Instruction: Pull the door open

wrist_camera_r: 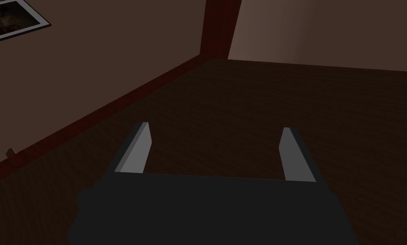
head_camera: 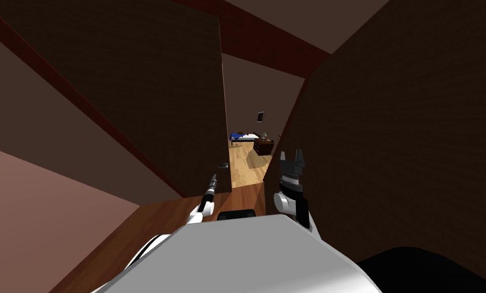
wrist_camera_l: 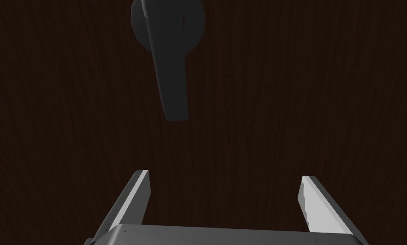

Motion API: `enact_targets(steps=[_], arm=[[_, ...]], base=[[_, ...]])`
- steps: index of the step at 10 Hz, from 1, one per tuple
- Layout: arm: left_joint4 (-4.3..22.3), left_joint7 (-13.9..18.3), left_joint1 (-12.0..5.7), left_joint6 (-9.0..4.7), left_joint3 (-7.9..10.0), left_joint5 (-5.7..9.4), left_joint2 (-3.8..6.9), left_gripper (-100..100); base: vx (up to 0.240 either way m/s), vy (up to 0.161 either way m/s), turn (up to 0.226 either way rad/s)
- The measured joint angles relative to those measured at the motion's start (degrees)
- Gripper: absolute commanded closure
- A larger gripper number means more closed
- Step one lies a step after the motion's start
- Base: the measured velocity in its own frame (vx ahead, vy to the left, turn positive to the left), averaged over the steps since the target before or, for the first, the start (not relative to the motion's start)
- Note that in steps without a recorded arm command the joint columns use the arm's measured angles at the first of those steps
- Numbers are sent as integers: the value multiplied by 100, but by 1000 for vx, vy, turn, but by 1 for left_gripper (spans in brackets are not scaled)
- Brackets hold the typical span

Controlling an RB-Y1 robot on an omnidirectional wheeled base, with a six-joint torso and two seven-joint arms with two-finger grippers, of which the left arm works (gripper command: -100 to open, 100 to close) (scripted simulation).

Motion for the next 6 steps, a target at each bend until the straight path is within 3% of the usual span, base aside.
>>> enact_targets(steps=[1, 3, 5, 6], arm=[[-245, -15, 110, 26, 71, 32, -31, -100], [-204, -31, 33, -171, 213, 107, -128, -100], [-473, -69, 112, -202, 278, 140, -218, -100], [-409, -67, 59, -282, 303, 155, -239, -100]], base=[[121, -35, -88], [201, -58, -39], [209, -67, -25], [201, -38, -13]])
